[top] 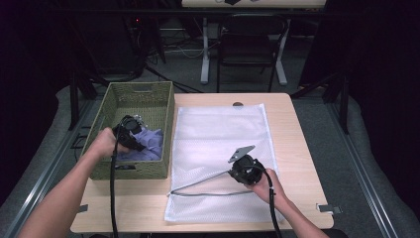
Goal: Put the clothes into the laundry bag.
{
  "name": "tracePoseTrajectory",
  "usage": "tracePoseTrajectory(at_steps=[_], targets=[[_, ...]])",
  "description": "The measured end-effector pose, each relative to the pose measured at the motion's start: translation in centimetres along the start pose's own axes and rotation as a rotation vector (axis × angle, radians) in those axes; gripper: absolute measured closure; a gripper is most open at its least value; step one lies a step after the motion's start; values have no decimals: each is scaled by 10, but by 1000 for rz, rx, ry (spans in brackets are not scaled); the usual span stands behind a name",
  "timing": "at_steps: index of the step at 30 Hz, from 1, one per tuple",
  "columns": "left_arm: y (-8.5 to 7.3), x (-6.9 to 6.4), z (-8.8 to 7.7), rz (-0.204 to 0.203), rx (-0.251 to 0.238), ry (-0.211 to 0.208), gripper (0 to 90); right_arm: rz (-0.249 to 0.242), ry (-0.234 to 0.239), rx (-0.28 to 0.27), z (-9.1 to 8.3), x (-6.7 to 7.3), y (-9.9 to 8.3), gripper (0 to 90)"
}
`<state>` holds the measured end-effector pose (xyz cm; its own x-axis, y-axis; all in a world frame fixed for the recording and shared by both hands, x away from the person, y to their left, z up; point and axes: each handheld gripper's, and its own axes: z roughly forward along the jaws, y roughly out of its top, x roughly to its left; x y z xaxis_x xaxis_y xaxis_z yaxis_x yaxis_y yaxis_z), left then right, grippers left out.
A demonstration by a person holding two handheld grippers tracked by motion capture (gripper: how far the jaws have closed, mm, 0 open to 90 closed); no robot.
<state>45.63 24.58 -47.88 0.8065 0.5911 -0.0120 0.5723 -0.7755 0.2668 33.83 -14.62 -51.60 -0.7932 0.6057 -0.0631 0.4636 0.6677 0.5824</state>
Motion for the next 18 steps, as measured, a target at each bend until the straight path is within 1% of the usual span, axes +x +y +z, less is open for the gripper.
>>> tracePoseTrajectory(at_steps=[1,4,6,7,8,10,11,13,18], targets=[[0,0,-2,4,-1,7,833,-1,1,1,0,0,0,881],[0,0,-7,5,-4,8,833,-1,1,1,0,0,0,881],[-1,1,-14,9,-13,20,834,1,3,0,0,-1,0,881],[-1,1,-14,9,-13,20,834,1,3,0,0,-1,0,881],[-1,1,-17,6,-11,22,834,1,3,0,0,-1,0,881],[-2,2,-23,-3,-25,29,835,0,2,0,0,-1,0,881],[-2,2,-23,-3,-25,29,835,0,2,0,0,-1,0,881],[-3,3,-30,-6,-36,33,835,-2,0,0,0,-1,0,881],[-5,3,-37,-5,-46,43,836,0,1,0,-1,-1,0,881]])
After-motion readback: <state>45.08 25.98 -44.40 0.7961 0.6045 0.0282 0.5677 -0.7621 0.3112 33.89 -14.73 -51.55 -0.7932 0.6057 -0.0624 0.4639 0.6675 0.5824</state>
